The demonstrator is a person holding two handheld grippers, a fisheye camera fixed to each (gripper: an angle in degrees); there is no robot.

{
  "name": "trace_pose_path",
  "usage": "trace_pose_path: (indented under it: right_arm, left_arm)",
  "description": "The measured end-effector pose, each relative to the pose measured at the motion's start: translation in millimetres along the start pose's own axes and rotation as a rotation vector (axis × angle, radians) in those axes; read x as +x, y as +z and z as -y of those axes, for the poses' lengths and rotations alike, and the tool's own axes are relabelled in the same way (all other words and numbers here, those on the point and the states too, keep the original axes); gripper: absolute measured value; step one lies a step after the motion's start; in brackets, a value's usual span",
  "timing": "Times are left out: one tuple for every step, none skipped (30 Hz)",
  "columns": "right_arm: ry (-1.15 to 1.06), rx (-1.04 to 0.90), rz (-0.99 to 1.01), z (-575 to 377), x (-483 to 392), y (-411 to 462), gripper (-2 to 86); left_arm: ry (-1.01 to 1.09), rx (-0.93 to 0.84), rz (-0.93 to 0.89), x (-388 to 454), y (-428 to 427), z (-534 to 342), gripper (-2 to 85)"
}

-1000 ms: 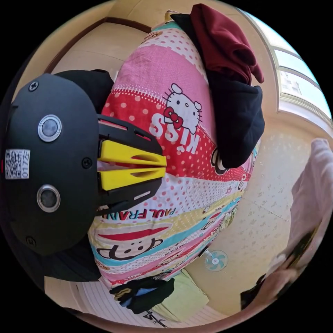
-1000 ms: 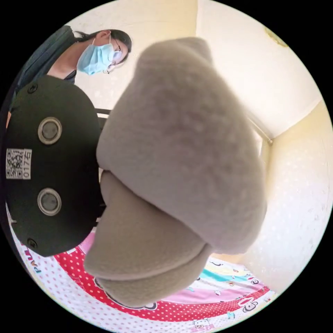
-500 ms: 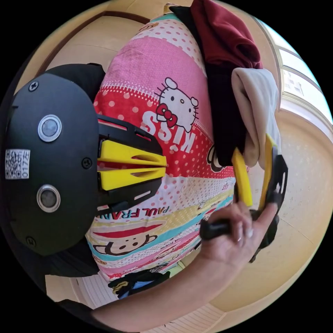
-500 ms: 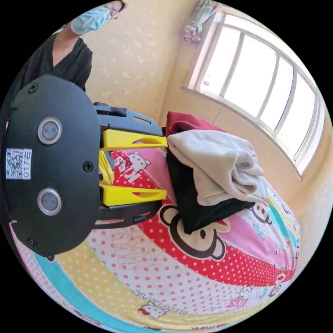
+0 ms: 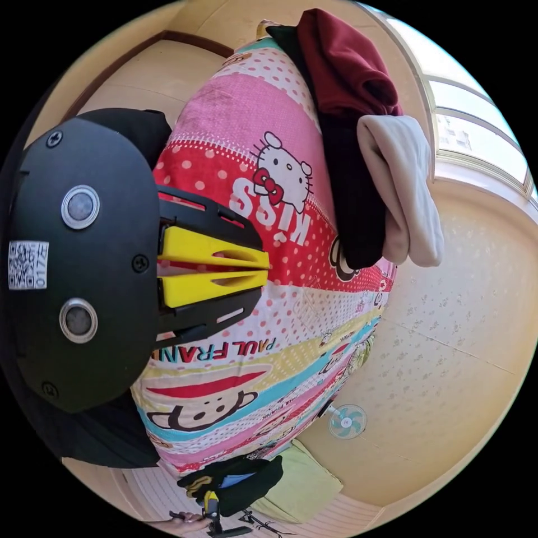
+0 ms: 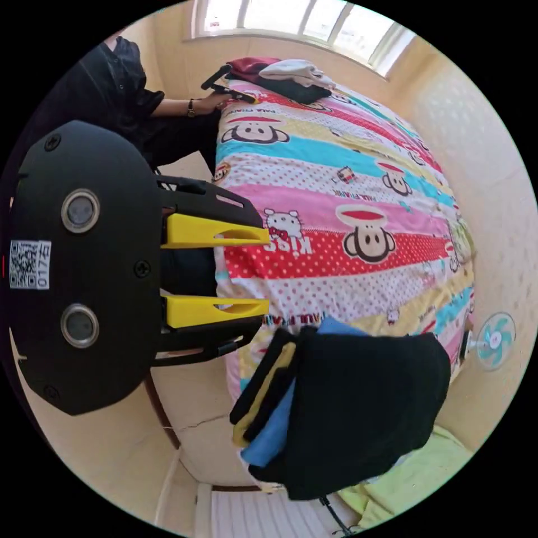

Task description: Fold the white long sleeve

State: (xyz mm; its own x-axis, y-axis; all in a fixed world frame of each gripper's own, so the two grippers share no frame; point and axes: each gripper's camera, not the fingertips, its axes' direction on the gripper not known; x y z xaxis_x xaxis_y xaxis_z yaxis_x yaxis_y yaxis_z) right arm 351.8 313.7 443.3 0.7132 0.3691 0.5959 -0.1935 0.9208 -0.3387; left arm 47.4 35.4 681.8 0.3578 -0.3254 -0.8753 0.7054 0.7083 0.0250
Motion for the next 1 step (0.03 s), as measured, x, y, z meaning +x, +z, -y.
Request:
trace_pose_path:
  right_arm:
    - [0.059, 0.082, -0.041, -3.9, 22.1, -27.7, 13.7]
  left_arm:
    - [0.003, 0.000, 0.004, 0.6, 0.3, 0.6, -1.0]
